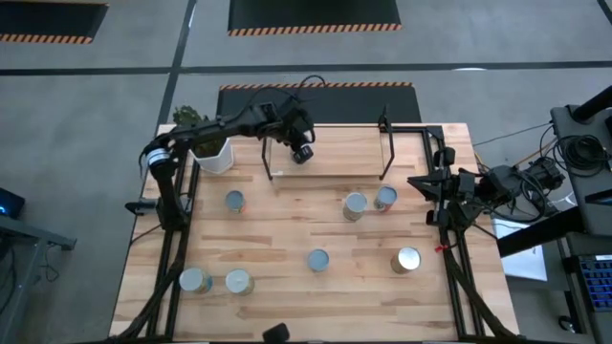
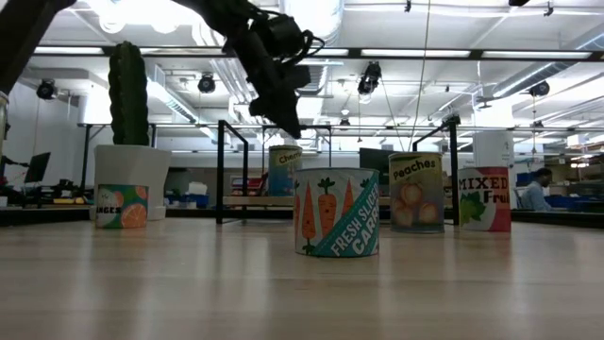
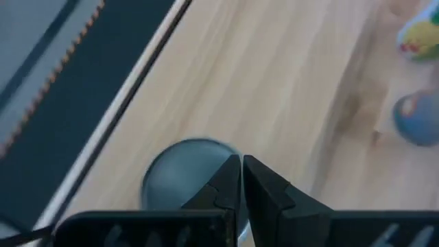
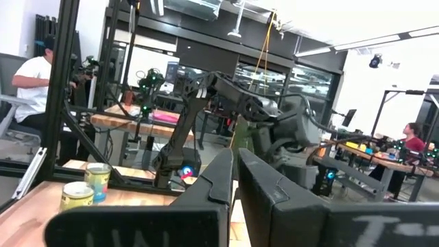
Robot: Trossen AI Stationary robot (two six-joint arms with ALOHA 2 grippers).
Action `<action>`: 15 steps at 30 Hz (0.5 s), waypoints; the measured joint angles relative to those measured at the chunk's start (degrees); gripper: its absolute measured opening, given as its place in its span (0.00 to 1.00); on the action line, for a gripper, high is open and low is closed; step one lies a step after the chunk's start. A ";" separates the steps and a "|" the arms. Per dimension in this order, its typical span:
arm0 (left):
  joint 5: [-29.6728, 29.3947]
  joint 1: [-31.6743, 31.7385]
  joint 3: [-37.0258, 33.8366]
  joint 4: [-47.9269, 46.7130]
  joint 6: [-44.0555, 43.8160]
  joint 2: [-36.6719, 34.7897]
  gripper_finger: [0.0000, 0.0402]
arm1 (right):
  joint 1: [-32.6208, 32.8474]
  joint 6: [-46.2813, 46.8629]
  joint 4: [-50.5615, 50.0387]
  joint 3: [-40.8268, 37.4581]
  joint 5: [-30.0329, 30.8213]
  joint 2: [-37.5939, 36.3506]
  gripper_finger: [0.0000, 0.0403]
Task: Pick and place cans onto a shelf
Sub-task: Put the canned cherries on the shelf
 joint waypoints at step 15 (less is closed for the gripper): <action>-4.08 0.46 0.99 -7.19 4.20 2.13 0.00 | -0.01 0.17 -0.35 0.00 0.01 0.00 0.03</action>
